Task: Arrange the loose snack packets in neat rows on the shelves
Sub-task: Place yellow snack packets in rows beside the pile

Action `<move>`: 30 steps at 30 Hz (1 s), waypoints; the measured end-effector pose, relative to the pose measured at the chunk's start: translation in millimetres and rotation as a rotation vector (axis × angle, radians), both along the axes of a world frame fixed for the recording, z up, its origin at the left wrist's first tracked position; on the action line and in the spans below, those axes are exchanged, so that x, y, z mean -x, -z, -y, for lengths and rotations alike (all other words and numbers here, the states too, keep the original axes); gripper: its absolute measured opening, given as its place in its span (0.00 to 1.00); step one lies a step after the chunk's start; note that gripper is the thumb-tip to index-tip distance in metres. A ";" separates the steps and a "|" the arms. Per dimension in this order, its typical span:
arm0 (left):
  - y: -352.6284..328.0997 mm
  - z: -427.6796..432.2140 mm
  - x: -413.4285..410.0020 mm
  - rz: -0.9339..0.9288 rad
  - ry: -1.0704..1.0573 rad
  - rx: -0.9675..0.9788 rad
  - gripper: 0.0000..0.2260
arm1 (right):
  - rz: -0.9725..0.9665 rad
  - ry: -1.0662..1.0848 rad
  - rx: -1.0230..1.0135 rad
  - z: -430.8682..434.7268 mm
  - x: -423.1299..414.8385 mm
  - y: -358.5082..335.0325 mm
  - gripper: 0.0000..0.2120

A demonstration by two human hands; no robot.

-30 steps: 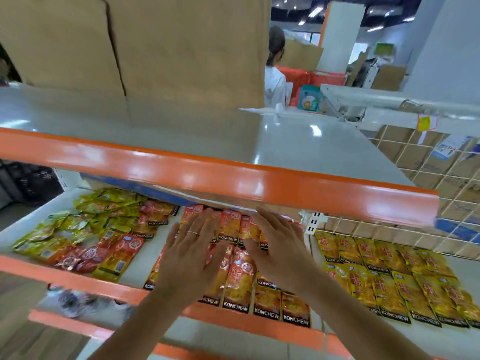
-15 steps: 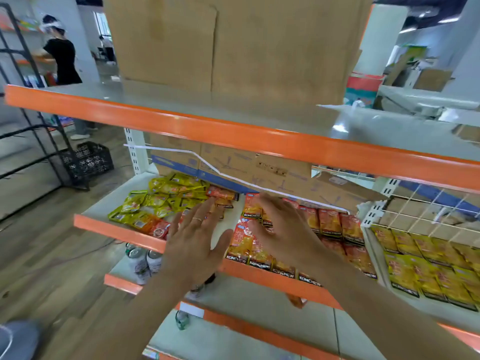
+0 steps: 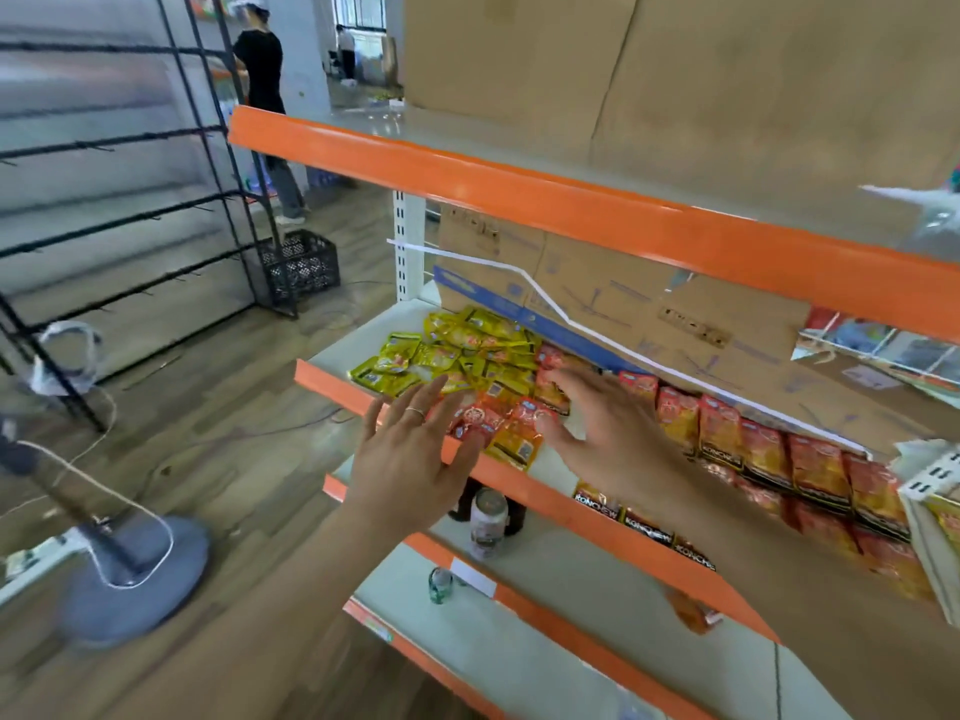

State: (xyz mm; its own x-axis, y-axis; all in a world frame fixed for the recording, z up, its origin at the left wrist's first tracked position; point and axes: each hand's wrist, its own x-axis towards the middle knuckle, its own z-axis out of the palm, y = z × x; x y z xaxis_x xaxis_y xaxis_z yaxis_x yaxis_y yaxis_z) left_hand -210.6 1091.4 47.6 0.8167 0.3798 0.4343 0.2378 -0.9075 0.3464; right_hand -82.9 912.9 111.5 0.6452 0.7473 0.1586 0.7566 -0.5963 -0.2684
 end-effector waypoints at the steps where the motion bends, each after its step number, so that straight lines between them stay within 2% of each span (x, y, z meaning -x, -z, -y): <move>1: 2.4 -3.0 -2.2 -0.016 -0.014 0.005 0.21 | 0.001 -0.010 0.007 -6.9 -4.5 2.0 0.29; 5: 12.3 -16.7 -13.7 -0.133 -0.079 0.014 0.30 | -0.028 -0.064 0.014 -30.4 -26.7 11.2 0.29; 17: 28.7 -50.7 -41.0 -0.319 -0.217 0.018 0.37 | -0.096 -0.145 0.129 -77.9 -89.6 40.7 0.28; 23: 49.6 -80.0 -65.4 -0.431 -0.212 0.007 0.29 | -0.164 -0.048 0.257 -93.4 -108.3 64.2 0.29; 30: 65.7 -118.5 -89.0 -0.459 -0.124 -0.022 0.27 | -0.190 0.027 0.381 -115.4 -114.4 78.8 0.31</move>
